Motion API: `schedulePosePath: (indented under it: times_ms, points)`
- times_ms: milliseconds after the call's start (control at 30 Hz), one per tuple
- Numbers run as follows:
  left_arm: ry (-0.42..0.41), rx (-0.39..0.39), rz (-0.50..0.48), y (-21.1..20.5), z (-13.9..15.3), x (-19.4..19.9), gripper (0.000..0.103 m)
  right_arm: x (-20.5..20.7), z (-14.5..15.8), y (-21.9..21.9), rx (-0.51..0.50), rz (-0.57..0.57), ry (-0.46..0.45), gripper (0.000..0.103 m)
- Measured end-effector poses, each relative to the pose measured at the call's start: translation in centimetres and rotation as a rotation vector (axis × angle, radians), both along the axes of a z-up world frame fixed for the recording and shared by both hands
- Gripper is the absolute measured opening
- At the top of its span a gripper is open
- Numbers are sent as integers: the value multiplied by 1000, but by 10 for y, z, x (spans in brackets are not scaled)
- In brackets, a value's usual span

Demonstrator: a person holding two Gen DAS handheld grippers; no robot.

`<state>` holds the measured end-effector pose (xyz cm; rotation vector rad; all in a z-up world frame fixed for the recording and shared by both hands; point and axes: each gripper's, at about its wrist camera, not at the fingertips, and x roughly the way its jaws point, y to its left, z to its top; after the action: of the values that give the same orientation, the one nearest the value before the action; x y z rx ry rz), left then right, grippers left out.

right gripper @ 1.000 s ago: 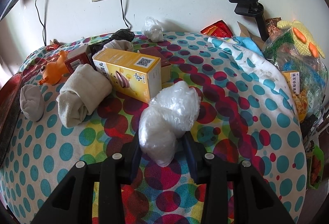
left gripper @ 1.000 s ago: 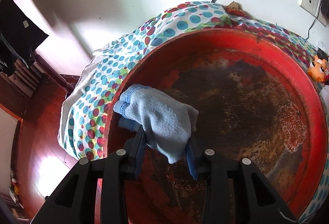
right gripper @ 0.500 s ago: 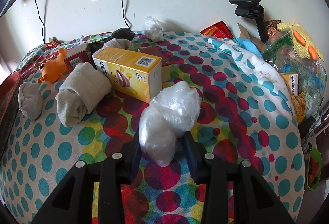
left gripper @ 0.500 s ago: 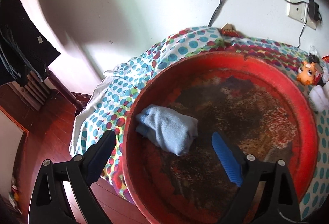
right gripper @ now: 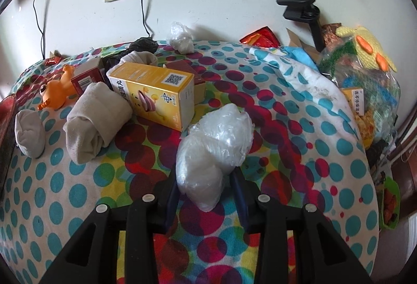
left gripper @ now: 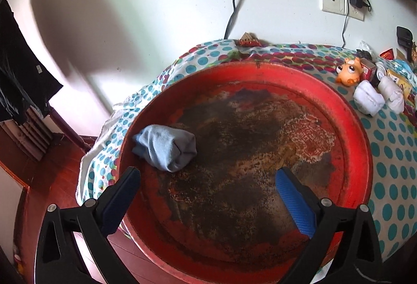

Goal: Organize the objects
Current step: 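Carry the light blue sock over the red tray and release it, then carry the plastic-wrapped white bundle with the right gripper into the red tray and release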

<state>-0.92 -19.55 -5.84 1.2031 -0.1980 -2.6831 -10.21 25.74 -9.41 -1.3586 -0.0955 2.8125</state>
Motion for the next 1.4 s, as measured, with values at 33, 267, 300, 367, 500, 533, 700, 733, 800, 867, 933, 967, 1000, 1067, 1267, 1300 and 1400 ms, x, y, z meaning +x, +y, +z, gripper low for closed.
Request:
schedulePosePath:
  times_ms: [33, 267, 300, 367, 500, 533, 700, 733, 800, 867, 933, 967, 1000, 1067, 1267, 1300, 1400]
  points:
    - [-4, 18, -3, -2, -1, 1, 103, 3, 2, 0, -22, -4, 0, 37]
    - [14, 109, 36, -21, 0, 2, 103, 42, 38, -37, -104, 77, 57, 37]
    - [14, 125, 45, -25, -1, 2, 103, 46, 43, -49, -112, 104, 62, 37]
    - [17, 119, 79, -31, -2, 2, 103, 50, 53, -73, -125, 165, 73, 37]
    - [19, 98, 114, -42, -4, 3, 103, 56, 67, -137, -122, 307, 73, 37]
    - [20, 95, 117, -43, -4, 4, 103, 58, 69, -153, -117, 342, 73, 37]
    - [20, 104, 122, -50, -5, 4, 103, 63, 71, -240, -99, 523, 44, 38]
    - [21, 106, 125, -51, -6, 4, 103, 62, 71, -256, -88, 552, 37, 38]
    - [20, 114, 134, -56, -7, 4, 103, 61, 68, -288, -69, 614, 21, 38]
    - [26, 133, 141, -61, -6, 4, 103, 61, 64, -317, -43, 661, 6, 38]
    - [35, 161, 150, -67, -5, 5, 103, 59, 58, -336, -22, 691, -8, 38]
    - [39, 170, 159, -70, -5, 6, 103, 57, 54, -347, -13, 704, -16, 38]
    - [42, 174, 167, -73, -5, 6, 103, 54, 51, -355, -7, 711, -29, 38]
    - [45, 168, 183, -77, -6, 6, 103, 48, 43, -371, 0, 723, -51, 38]
    - [40, 192, 206, -85, -9, 5, 103, 28, 23, -415, 24, 764, -116, 38]
    - [41, 199, 205, -86, -9, 5, 103, 25, 21, -420, 27, 768, -123, 38]
    - [38, 205, 200, -85, -10, 4, 103, 18, 13, -436, 50, 785, -137, 38]
